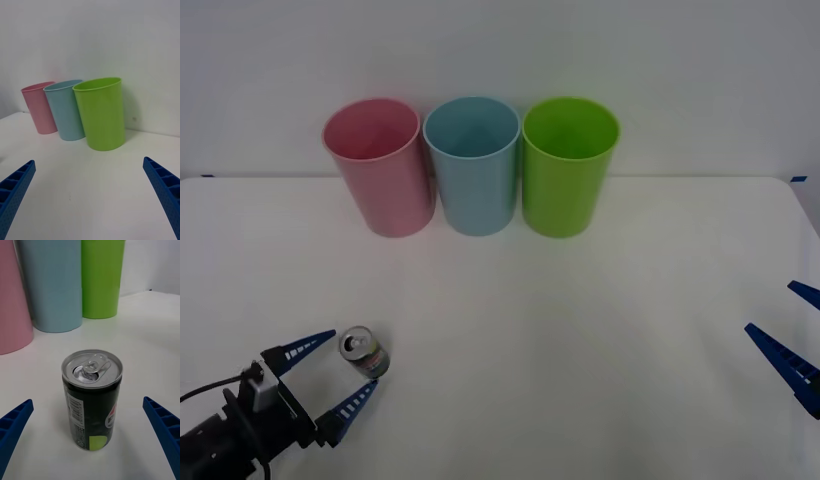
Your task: Grasp the object on the table and drop it into the matching bin: aluminum can to the light blue bin, PET bottle to the pink bin.
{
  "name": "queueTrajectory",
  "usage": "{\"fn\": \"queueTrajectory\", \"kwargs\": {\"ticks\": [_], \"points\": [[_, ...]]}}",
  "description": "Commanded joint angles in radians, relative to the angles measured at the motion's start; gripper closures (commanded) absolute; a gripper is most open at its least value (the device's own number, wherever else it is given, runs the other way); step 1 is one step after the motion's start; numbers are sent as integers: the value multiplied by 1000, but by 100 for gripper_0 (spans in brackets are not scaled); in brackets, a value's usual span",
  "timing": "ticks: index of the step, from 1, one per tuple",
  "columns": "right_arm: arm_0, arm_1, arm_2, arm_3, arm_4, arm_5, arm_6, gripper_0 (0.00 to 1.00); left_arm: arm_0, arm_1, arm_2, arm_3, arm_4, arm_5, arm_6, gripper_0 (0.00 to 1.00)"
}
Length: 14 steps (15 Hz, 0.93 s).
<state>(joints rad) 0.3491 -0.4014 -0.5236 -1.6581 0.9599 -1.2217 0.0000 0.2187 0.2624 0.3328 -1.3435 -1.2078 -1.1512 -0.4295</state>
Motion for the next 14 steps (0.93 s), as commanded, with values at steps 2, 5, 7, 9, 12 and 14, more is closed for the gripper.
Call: {"fn": "queueTrajectory", "kwargs": {"ticks": [2, 5, 7, 9, 12, 14], "points": [[0, 0, 0, 0, 0, 0, 0, 0, -47, 0, -8, 57, -9, 4, -12, 0], [0, 0, 0, 0, 0, 0, 0, 0, -81, -5, -21, 98, -9, 4, -25, 0], [0, 0, 0, 0, 0, 0, 0, 0, -99, -23, -18, 107, -32, 5, -29, 0], [0, 0, 0, 0, 0, 0, 0, 0, -107, -38, -15, 107, -49, 15, -34, 0], [0, 0, 0, 0, 0, 0, 0, 0, -114, -48, -12, 107, -68, 18, -35, 0], [0, 0, 0, 0, 0, 0, 0, 0, -117, -48, -14, 107, -68, 19, -37, 0]]}}
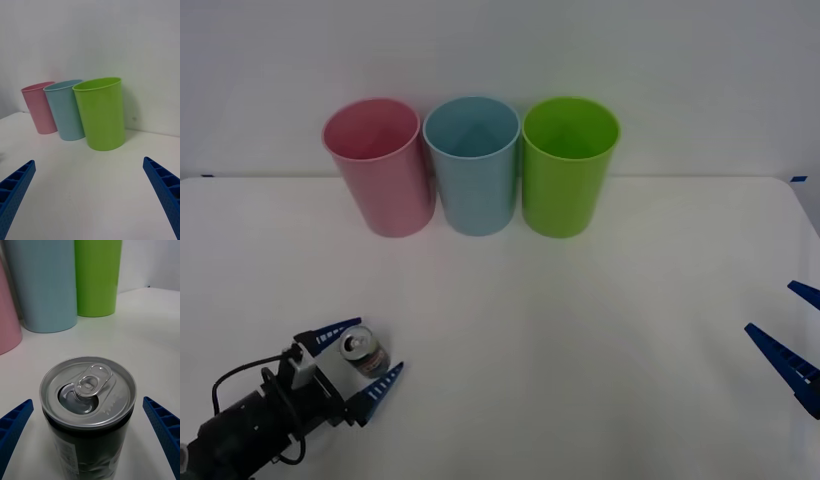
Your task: Grasp the object on the table and drop it into the matching bin: aluminum can to the light blue bin, PET bottle to the pink bin.
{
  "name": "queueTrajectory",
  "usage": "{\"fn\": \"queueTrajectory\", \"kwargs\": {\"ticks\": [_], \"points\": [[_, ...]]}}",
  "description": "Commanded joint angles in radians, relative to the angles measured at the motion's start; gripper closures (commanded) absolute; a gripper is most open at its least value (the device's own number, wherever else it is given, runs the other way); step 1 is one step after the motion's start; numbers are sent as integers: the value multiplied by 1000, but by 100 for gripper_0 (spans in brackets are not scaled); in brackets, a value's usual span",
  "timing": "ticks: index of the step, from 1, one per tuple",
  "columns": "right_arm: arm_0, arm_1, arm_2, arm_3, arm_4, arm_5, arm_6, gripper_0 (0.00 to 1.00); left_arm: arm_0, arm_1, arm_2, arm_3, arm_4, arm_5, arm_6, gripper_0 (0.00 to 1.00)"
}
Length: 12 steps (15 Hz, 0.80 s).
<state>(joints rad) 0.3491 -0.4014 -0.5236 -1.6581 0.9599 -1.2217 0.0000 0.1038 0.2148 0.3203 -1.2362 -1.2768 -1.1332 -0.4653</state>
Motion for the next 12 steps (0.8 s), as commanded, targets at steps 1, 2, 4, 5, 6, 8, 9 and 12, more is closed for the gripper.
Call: {"fn": "queueTrajectory", "kwargs": {"ticks": [1, 2, 4, 5, 6, 8, 9, 12], "points": [[0, 0, 0, 0, 0, 0, 0, 0, -3, 0, -1, 0, 1, 3, -3, 0], [0, 0, 0, 0, 0, 0, 0, 0, -3, 0, -1, 0, 1, 3, -3, 0], [0, 0, 0, 0, 0, 0, 0, 0, -3, 0, -1, 0, -1, 1, -6, 1], [0, 0, 0, 0, 0, 0, 0, 0, -3, 0, -1, 0, -1, 3, -9, 56], [0, 0, 0, 0, 0, 0, 0, 0, -3, 0, -1, 0, -1, 4, -13, 86], [0, 0, 0, 0, 0, 0, 0, 0, -3, -2, -1, 0, 4, 4, -19, 100], [0, 0, 0, 0, 0, 0, 0, 0, -3, -2, -1, 0, 4, 4, -21, 100], [0, 0, 0, 0, 0, 0, 0, 0, -1, 0, 0, 0, 7, 4, -21, 100]]}}
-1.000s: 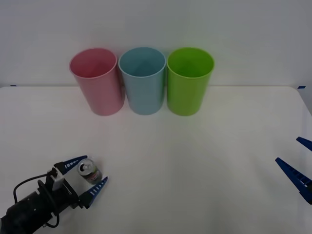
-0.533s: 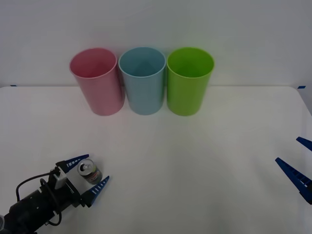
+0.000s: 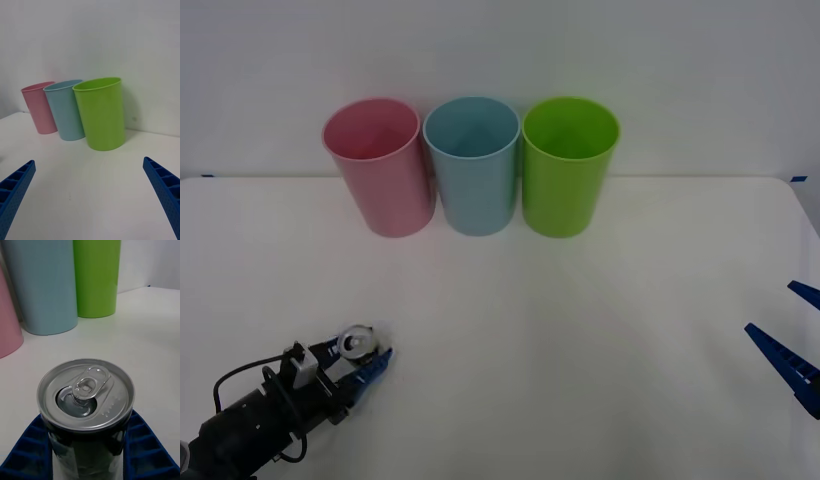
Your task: Grasp the object on the table and drop it into the matching bin: aluminum can to the light blue bin, PET bottle to the pink bin.
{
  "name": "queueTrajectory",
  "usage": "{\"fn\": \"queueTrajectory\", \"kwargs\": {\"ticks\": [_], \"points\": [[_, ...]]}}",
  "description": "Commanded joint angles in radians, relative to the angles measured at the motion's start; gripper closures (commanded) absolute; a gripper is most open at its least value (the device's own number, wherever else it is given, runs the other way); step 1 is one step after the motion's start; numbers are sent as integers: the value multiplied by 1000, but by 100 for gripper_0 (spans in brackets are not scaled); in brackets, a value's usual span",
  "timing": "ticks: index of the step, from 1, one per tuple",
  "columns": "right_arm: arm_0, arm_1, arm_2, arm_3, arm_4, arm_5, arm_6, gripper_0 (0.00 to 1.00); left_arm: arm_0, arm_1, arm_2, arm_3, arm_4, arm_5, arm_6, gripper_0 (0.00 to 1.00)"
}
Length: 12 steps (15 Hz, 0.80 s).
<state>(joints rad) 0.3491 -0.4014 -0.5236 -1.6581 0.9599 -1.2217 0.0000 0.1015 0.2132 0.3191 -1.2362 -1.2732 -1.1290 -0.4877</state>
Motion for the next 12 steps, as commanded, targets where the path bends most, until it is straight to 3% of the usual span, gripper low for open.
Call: {"fn": "queueTrajectory", "kwargs": {"ticks": [1, 8, 12], "points": [[0, 0, 0, 0, 0, 0, 0, 0, 1, 0, 3, 0, 3, 0, 1, 100], [0, 0, 0, 0, 0, 0, 0, 0, 20, 26, 31, -8, 40, -26, 27, 100], [0, 0, 0, 0, 0, 0, 0, 0, 110, 66, 31, -131, 117, -26, 150, 100]]}}
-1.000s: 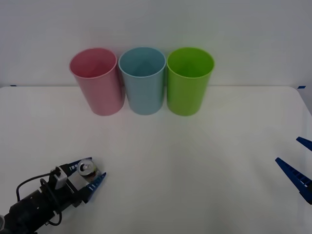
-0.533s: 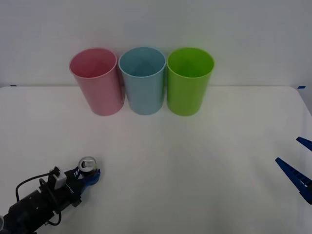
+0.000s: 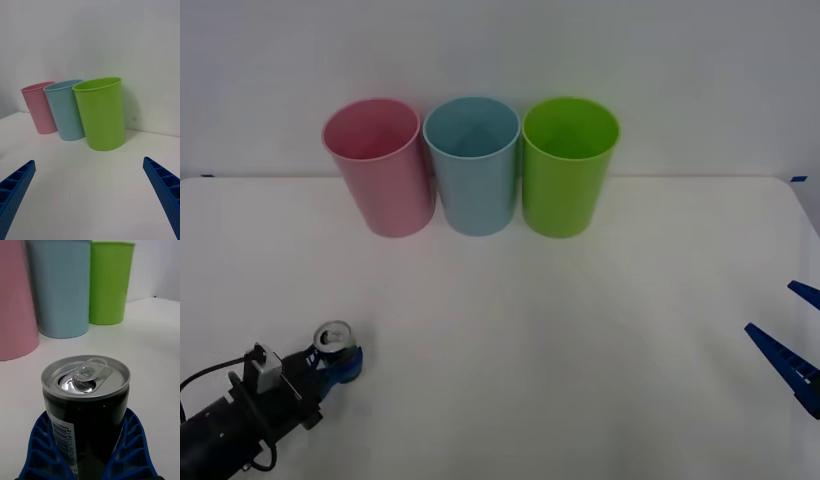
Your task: Grasp the object on the table and drop it into the matching bin: aluminum can to the light blue bin, PET bottle to the pink bin.
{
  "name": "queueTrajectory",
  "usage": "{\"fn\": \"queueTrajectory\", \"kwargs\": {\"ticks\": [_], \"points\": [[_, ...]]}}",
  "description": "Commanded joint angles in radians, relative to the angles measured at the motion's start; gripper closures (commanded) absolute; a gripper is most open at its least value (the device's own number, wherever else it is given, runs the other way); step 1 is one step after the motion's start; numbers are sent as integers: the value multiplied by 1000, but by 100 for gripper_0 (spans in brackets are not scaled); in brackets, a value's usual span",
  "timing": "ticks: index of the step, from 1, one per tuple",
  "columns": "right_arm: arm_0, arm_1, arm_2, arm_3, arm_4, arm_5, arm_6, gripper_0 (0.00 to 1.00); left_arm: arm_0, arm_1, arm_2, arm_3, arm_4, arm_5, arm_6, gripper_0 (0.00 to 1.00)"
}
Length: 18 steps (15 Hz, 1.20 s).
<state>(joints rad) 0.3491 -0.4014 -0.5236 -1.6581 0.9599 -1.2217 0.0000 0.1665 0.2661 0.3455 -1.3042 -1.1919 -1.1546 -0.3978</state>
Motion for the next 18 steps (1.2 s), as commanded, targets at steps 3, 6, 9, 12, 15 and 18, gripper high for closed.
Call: {"fn": "queueTrajectory", "kwargs": {"ticks": [3, 6, 9, 12, 15, 18], "points": [[0, 0, 0, 0, 0, 0, 0, 0, 94, 13, 32, -135, 101, 9, 116, 100], [0, 0, 0, 0, 0, 0, 0, 0, 131, 13, 66, -158, 210, 24, 117, 100], [0, 0, 0, 0, 0, 0, 0, 0, 140, 13, 84, -194, 279, 26, 120, 100], [0, 0, 0, 0, 0, 0, 0, 0, 116, 13, 76, -230, 293, 36, 151, 100], [0, 0, 0, 0, 0, 0, 0, 0, 68, 13, 58, -251, 293, 56, 189, 100], [0, 0, 0, 0, 0, 0, 0, 0, 50, 13, 35, -317, 301, 116, 237, 100]]}}
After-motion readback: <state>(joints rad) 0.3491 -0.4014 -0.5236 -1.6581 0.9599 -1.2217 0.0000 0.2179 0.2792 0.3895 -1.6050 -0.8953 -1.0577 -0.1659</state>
